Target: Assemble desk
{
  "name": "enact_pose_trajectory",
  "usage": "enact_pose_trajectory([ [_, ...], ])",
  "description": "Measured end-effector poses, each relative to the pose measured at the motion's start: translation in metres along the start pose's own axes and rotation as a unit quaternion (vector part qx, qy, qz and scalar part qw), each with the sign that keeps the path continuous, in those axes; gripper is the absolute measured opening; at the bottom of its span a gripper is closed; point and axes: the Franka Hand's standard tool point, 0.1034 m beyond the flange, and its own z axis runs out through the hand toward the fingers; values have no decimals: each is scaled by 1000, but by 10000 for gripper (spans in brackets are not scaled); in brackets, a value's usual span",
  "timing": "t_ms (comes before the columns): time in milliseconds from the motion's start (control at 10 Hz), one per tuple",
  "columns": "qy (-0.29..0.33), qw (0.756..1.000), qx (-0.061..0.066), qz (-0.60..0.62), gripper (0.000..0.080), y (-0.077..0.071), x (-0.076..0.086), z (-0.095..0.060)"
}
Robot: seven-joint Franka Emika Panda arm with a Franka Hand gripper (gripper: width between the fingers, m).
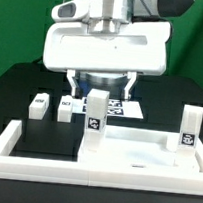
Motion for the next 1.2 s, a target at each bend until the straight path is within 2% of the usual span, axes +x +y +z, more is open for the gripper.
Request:
enact_pose_trajectory([
  [300,-125,992,19,10,649,4,-5,-5],
  [400,-139,990,21,8,649,2,3,-7],
  [600,-138,990,20,18,649,2,4,-6],
  [800,-139,989,17,38,391,2,4,-6],
  [900,-139,987,12,76,391,1,4,-6],
  [1000,-140,983,7,116,297,1,4,-6],
  [1200,-140,970,-3,197,296,-1,3,-5],
])
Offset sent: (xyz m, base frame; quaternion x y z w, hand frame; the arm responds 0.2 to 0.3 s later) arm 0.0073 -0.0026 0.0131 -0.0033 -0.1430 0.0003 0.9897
